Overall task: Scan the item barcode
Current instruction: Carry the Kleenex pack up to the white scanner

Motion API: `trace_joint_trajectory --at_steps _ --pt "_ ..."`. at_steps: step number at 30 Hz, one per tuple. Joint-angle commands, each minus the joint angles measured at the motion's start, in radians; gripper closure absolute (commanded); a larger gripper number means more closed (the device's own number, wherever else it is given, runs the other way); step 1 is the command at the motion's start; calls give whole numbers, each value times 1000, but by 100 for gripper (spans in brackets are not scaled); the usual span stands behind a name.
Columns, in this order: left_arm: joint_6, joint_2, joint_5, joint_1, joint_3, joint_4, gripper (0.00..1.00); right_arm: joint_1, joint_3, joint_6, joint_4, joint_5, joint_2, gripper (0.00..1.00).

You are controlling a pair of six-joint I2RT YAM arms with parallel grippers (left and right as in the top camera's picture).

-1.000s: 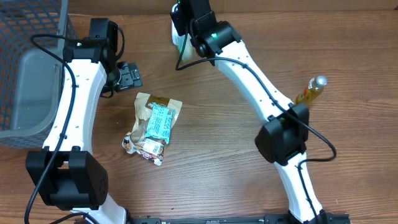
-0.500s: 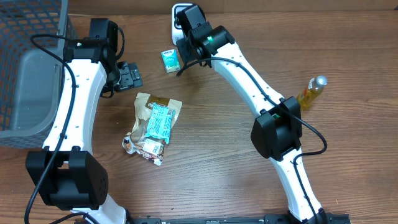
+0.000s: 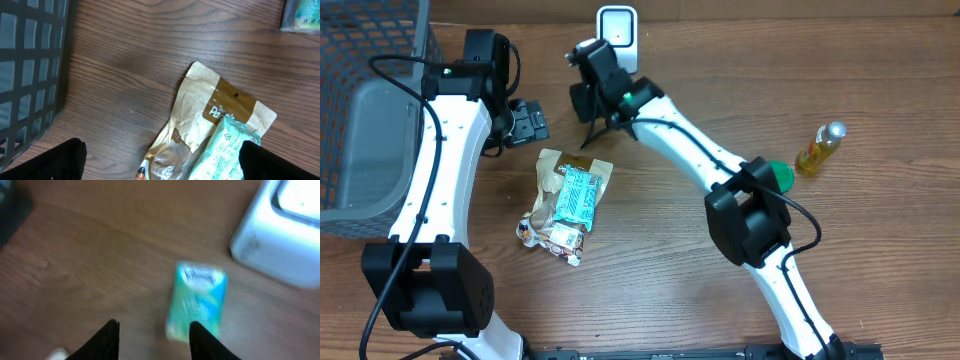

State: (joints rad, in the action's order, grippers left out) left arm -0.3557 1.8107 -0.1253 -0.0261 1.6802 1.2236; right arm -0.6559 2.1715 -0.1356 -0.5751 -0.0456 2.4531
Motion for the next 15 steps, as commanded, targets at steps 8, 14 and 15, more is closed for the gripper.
trace_joint_trajectory --at_steps 8,14,15 --pt "12 1 -13 -7 16 -1 0 -2 -180 55 349 -92 21 56" --pt "12 1 -13 -7 16 -1 0 -7 -181 111 414 -97 79 56" --pt "12 1 -13 -7 16 -1 0 -7 -181 111 400 -103 90 56"
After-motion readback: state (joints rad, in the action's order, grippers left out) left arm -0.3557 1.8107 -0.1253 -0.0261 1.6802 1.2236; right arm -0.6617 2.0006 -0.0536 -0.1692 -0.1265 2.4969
